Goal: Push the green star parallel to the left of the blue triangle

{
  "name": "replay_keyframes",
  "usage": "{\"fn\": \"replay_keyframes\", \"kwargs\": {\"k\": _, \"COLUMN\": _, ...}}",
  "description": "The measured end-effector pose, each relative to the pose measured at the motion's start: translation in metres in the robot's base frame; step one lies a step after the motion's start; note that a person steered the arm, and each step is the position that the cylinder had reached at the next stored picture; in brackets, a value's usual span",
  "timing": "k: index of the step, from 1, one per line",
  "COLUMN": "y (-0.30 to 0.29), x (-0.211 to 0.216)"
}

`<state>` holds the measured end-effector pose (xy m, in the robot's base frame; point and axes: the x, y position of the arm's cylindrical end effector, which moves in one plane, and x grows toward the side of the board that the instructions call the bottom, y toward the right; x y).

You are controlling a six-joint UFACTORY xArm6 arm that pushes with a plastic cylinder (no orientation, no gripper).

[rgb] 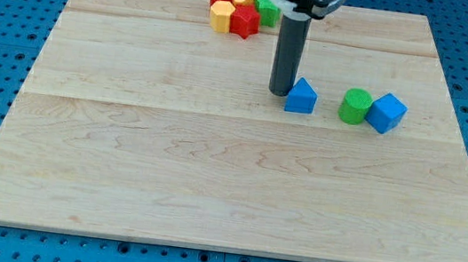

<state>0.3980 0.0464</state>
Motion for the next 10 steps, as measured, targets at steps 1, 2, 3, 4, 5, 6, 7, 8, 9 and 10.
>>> {"fn": "replay_keyframes", "kwargs": {"k": 1, "y": 0.014, "x": 0.018}}
{"fn": "replay_keyframes", "kwargs": {"k": 2, "y": 0.038, "x": 0.031}}
{"fn": "replay_keyframes", "kwargs": {"k": 3, "y": 0.015, "x": 0.035}}
{"fn": "replay_keyframes", "kwargs": {"k": 4, "y": 0.003, "x": 0.061}}
{"fn": "replay_keyframes", "kwargs": {"k": 5, "y": -0.08, "x": -0.016}}
{"fn": "replay_keyframes", "kwargs": {"k": 6, "y": 0.01, "x": -0.043}}
{"fn": "replay_keyframes", "kwargs": {"k": 7, "y": 0.05, "x": -0.1}}
{"fn": "replay_keyframes", "kwargs": {"k": 8, "y": 0.129, "x": -0.145}}
{"fn": "replay_keyframes", "kwargs": {"k": 9, "y": 0.162, "x": -0.196}}
{"fn": "replay_keyframes", "kwargs": {"k": 10, "y": 0.158, "x": -0.207}}
